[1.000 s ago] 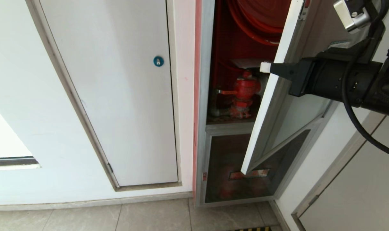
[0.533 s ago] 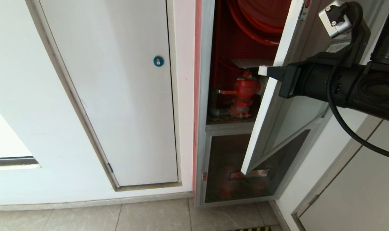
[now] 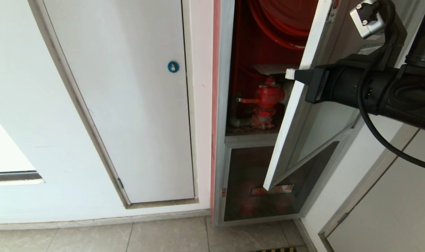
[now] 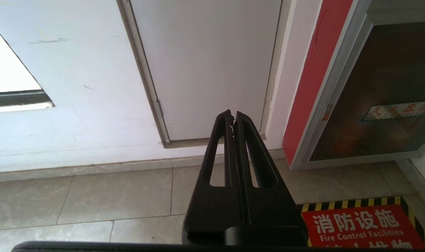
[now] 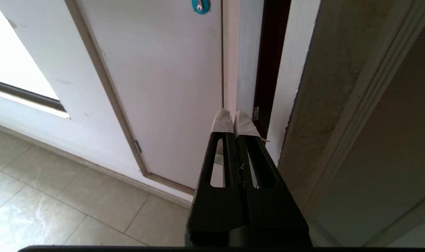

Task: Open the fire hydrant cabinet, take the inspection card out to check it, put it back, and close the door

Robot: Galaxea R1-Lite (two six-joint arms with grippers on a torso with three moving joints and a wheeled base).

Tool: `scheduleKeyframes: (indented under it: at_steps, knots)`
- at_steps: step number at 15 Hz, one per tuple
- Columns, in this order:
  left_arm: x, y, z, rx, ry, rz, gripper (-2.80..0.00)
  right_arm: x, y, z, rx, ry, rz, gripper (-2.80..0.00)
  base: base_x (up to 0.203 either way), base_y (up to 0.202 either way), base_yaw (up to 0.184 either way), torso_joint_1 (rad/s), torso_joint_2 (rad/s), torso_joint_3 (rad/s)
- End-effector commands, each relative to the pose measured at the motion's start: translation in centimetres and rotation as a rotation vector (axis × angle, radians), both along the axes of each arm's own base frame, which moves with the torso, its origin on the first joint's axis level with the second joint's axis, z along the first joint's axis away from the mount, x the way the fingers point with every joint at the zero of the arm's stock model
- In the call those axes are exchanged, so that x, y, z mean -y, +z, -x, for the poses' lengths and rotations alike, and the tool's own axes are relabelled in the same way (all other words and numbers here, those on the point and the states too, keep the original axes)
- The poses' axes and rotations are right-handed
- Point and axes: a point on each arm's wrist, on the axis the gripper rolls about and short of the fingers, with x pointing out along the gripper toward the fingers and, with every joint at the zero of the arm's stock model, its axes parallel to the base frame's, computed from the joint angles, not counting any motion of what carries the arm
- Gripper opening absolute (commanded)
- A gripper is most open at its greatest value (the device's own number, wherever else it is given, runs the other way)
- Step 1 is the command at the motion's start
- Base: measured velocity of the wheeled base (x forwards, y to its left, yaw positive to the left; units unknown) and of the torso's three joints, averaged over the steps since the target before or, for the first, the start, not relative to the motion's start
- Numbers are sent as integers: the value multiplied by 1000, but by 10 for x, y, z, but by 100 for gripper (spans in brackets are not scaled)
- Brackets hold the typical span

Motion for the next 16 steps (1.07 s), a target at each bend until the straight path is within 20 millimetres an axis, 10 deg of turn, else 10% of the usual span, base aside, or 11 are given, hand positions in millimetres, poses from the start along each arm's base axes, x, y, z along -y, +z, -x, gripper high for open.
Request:
scheduleKeyframes:
  at_steps: [1,16]
  knots:
    - [0,0,0,1,0,0,-280,1,2,1,9,-4,-4,-280,0,0,0,0,0,0]
    - [0,0,0,1,0,0,-280,6,8,10,26,-70,-17,-280,0,0,0,0,0,0]
